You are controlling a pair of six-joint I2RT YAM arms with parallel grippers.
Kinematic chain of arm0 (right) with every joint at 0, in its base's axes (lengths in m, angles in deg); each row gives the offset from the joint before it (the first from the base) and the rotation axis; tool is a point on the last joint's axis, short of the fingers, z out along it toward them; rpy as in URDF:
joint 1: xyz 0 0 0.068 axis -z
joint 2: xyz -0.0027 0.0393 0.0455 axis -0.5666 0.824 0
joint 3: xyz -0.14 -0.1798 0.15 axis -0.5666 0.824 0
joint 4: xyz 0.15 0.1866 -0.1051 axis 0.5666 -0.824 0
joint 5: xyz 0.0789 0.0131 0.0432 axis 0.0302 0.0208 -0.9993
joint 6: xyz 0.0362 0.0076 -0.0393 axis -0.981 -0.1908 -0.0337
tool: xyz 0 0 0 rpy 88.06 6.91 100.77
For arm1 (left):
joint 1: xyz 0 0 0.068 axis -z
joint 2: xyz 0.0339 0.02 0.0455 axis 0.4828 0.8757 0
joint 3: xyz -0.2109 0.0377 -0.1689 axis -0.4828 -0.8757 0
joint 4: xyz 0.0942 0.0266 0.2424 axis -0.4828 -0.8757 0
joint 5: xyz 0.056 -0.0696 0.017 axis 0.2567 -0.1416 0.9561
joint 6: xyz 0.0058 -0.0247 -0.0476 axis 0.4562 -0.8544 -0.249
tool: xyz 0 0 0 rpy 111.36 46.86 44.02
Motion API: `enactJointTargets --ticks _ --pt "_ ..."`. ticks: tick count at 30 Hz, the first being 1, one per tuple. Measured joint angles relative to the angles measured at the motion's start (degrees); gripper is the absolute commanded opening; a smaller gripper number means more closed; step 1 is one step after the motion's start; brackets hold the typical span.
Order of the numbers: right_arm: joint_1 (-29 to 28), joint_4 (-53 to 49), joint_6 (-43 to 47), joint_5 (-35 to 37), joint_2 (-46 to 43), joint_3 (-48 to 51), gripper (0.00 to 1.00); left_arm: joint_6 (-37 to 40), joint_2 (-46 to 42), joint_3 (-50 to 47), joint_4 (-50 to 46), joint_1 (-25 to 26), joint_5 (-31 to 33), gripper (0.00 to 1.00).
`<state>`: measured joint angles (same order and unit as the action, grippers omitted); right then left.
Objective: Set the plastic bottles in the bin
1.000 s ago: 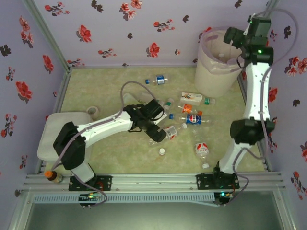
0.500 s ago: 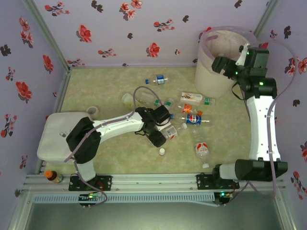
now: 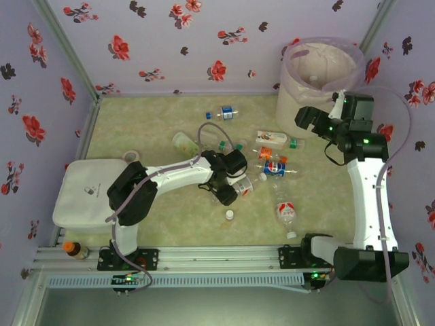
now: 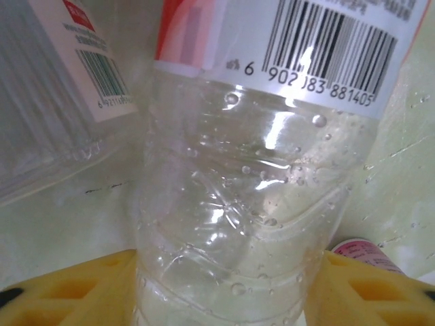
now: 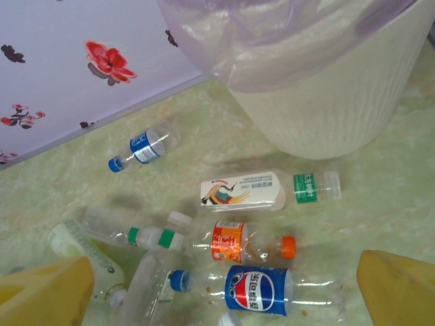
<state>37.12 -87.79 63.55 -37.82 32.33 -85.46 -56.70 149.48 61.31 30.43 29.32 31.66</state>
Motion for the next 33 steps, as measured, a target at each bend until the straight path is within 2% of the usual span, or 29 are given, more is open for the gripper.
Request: enactJointTargets --ticks 8,12,15,17,19,24,27,29,31,33 --pt "0.00 5.77 -5.64 -7.54 -1.62 3.30 0.98 -0.46 -1.22 0.61 -0.85 0.00 0.68 0.51" --pt "-0.81 12.00 -10.51 -13.11 -3.98 6.34 0.97 -0.52 -5.62 1.03 -1.46 0.00 1.27 0.51" --pt "-2.97 17.14 -13.79 -16.79 -4.94 8.55 0.87 -0.96 -11.23 0.39 -0.79 -0.48 1.18 0.47" --pt "-5.51 19.28 -14.93 -17.97 -4.92 9.05 0.83 -2.21 -15.63 -1.38 0.66 -1.68 0.46 0.38" --pt "-8.63 20.59 -15.47 -18.05 -4.81 9.05 0.75 -4.59 -20.52 -4.48 3.61 -4.33 -0.02 0.33" --pt "-16.57 23.98 -16.52 -16.76 -3.43 9.77 0.66 -11.06 -28.39 -12.50 11.50 -10.56 -0.31 0.25" --pt "-21.05 27.19 -17.99 -16.24 -0.37 10.75 0.67 -13.60 -29.68 -15.04 14.97 -11.39 -0.55 0.24" --pt "-23.78 28.33 -18.38 -15.54 2.58 10.86 0.73 -14.58 -30.03 -16.28 16.96 -11.39 -0.98 0.23" --pt "-26.69 29.53 -18.53 -14.51 6.21 10.84 0.84 -15.34 -30.16 -17.31 18.78 -11.39 -1.46 0.23" --pt "-28.70 30.08 -18.78 -13.70 9.29 10.78 0.87 -15.98 -30.21 -17.92 20.02 -11.39 -1.60 0.23"
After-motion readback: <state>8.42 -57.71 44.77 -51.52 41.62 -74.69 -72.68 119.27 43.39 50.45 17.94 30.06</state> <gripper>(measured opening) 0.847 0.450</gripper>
